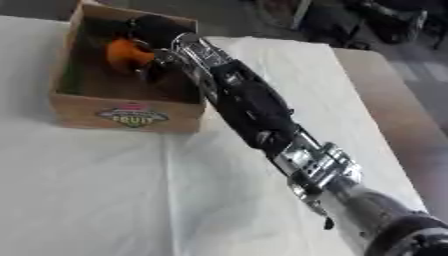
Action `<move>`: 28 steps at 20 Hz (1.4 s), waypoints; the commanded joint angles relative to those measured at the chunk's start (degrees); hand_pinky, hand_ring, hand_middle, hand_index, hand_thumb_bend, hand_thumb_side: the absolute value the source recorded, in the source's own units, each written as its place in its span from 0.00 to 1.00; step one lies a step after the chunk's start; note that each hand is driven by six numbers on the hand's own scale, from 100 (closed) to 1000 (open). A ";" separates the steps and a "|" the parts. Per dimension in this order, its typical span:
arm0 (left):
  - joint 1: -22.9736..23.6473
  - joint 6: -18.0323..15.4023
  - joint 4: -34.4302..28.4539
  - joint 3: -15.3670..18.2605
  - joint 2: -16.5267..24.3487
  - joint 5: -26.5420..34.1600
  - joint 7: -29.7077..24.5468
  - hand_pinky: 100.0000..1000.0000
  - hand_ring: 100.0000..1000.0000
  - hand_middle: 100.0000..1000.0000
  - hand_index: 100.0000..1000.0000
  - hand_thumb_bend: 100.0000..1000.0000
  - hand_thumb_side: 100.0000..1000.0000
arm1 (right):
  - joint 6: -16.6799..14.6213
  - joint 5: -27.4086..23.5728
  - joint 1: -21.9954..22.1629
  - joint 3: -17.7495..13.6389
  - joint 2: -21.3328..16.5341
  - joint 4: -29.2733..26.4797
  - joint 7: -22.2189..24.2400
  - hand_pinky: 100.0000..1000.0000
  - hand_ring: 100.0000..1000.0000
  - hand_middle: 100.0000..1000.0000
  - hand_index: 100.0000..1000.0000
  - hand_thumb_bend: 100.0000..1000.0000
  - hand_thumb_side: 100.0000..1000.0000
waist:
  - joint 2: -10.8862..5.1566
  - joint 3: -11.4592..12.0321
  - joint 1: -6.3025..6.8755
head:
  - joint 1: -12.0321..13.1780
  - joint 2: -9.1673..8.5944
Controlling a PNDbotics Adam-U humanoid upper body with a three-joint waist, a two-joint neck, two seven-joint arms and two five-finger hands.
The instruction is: Pick up objects on the table and place them in the box.
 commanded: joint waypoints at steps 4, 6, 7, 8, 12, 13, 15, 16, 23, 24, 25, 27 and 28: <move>-0.07 -0.07 -1.11 0.46 0.85 -0.62 -0.06 0.34 0.42 0.44 0.51 0.00 0.64 | 1.37 -0.26 -2.31 -1.72 -2.36 -3.67 0.94 0.85 0.82 0.79 1.00 0.00 0.40 | -1.16 -0.38 0.35 | -0.70 0.68; -0.09 0.07 -1.11 0.43 0.97 -0.72 -0.09 0.34 0.42 0.44 0.51 0.00 0.64 | 2.40 -1.00 -2.49 -1.60 -2.68 -4.98 -0.03 0.85 0.83 0.80 1.00 0.00 0.44 | -1.36 -0.62 0.40 | -0.72 0.96; -0.11 0.17 -1.11 0.40 1.04 -0.72 -0.09 0.34 0.42 0.44 0.51 0.00 0.64 | 2.90 -1.30 -2.51 -1.47 -2.84 -5.63 -0.31 0.85 0.83 0.80 1.00 0.00 0.44 | -1.48 -0.74 0.43 | -0.76 1.06; -0.12 0.29 -1.11 0.37 1.12 -0.71 -0.09 0.34 0.42 0.44 0.51 0.00 0.64 | 3.29 -1.53 -2.47 -1.29 -2.99 -6.28 -0.39 0.85 0.84 0.81 1.00 0.00 0.48 | -1.62 -0.86 0.48 | -0.73 1.18; -0.09 0.75 -1.11 0.37 1.49 -0.63 0.08 0.34 0.42 0.44 0.51 0.00 0.64 | 4.00 -2.87 -1.89 -1.12 -3.58 -8.57 0.09 0.85 0.84 0.81 1.00 0.00 0.49 | -2.32 -1.38 0.71 | -0.05 1.75; -0.11 0.89 -1.11 0.40 1.60 -0.59 0.17 0.34 0.42 0.44 0.51 0.00 0.64 | 4.07 -3.43 -1.66 -1.21 -3.85 -9.24 0.20 0.85 0.84 0.81 1.00 0.00 0.49 | -2.51 -1.54 0.75 | 0.16 1.87; -0.18 1.26 -1.11 0.44 1.82 -0.56 0.37 0.34 0.42 0.44 0.52 0.00 0.64 | 4.20 -5.08 -0.99 -1.51 -4.53 -11.11 0.12 0.85 0.83 0.80 1.00 0.00 0.48 | -2.94 -1.99 0.84 | 0.71 2.19; -0.21 1.46 -1.11 0.50 1.93 -0.55 0.49 0.34 0.42 0.44 0.52 0.00 0.64 | 4.50 -6.11 -0.47 -1.76 -5.05 -12.45 -0.16 0.85 0.83 0.79 1.00 0.00 0.47 | -3.19 -2.26 0.89 | 1.11 2.36; -0.84 2.99 -1.11 1.17 2.65 -0.56 2.00 0.34 0.42 0.45 0.52 0.00 0.64 | 11.92 -18.17 7.36 -6.88 -8.79 -30.88 -6.04 0.85 0.76 0.71 0.98 0.00 0.44 | -4.55 -4.54 1.04 | 4.70 2.64; -0.95 3.29 -1.11 1.30 2.67 -0.74 2.18 0.34 0.42 0.45 0.52 0.00 0.63 | 13.61 -19.95 8.55 -8.05 -9.10 -33.75 -7.91 0.85 0.75 0.69 0.97 0.00 0.44 | -4.70 -4.98 0.99 | 5.05 2.71; -1.09 3.65 -1.11 1.37 2.75 -0.94 2.36 0.34 0.42 0.45 0.52 0.00 0.64 | 15.25 -21.97 9.77 -9.18 -9.36 -36.65 -9.84 0.85 0.75 0.69 0.97 0.00 0.44 | -4.90 -5.51 0.97 | 5.40 2.78; -1.46 4.31 -1.11 1.37 3.03 -1.12 2.67 0.34 0.42 0.45 0.52 0.00 0.63 | 18.23 -25.79 12.25 -11.21 -9.72 -42.38 -13.27 0.84 0.74 0.67 0.93 0.00 0.41 | -5.28 -6.68 1.03 | 6.32 2.92; -1.66 4.64 -1.11 1.38 3.16 -1.15 2.86 0.34 0.42 0.45 0.52 0.00 0.63 | 19.46 -27.26 13.40 -12.15 -9.82 -44.73 -15.06 0.84 0.73 0.65 0.90 0.00 0.39 | -5.48 -7.23 1.10 | 6.91 3.00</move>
